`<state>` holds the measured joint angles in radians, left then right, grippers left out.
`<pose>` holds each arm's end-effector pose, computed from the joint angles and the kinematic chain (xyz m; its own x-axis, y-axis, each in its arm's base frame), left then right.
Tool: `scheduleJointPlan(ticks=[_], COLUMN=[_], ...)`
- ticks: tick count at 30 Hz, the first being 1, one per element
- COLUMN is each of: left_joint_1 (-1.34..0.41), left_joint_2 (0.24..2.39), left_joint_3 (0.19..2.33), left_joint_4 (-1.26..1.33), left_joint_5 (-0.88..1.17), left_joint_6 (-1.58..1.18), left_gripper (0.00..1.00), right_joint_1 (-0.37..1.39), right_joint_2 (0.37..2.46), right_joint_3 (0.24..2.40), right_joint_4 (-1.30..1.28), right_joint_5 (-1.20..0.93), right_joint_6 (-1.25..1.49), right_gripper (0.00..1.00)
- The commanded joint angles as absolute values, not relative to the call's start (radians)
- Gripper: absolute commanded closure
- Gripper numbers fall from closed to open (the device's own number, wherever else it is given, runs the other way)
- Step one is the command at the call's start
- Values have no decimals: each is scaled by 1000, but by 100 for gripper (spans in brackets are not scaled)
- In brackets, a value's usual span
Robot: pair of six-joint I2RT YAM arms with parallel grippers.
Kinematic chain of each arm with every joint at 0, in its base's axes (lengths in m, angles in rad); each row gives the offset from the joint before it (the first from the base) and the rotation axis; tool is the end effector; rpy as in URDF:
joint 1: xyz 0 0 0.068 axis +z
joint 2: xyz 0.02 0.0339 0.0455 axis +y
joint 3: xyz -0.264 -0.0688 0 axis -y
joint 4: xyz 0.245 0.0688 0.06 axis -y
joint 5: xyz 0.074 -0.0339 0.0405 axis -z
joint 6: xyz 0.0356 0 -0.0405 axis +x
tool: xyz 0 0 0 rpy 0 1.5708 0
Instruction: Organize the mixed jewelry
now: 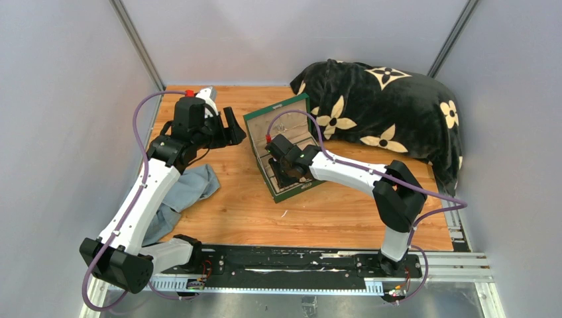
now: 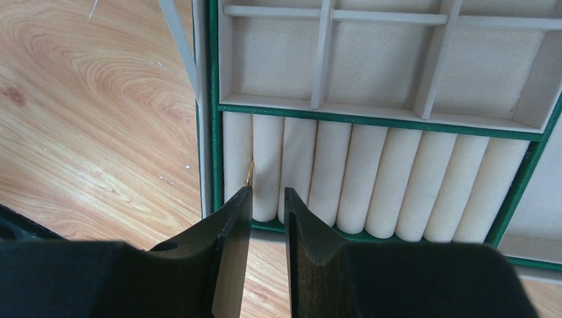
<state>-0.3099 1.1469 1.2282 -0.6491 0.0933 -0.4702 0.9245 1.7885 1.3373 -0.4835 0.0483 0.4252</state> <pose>0.2304 -0.0773 0.3750 -0.6280 -0.2725 -0.7289 0.1053 0.8983 -0.4266 0.2355 0.3093 0.2303 -0.7631 -0.3274 -0.5572 -0.5108 0.8337 0.2097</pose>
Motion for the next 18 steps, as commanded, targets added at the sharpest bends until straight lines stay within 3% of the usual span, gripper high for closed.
scheduleJointPlan(ticks=[1,18], left_joint_1=[-302,-302], left_joint_2=[1137,1133], left_joint_3=[1232,1224], left_joint_4=[-649,-644], left_joint_5=[87,93], left_joint_6=[-452,-459], left_gripper=[23,23], right_joint_1=[915,914], right_joint_2=[1772,1825], right_joint_3=[1357,1362], right_joint_4=[-503,-506], right_joint_5=[92,89], right_joint_6=[421,421], right_gripper=[70,71])
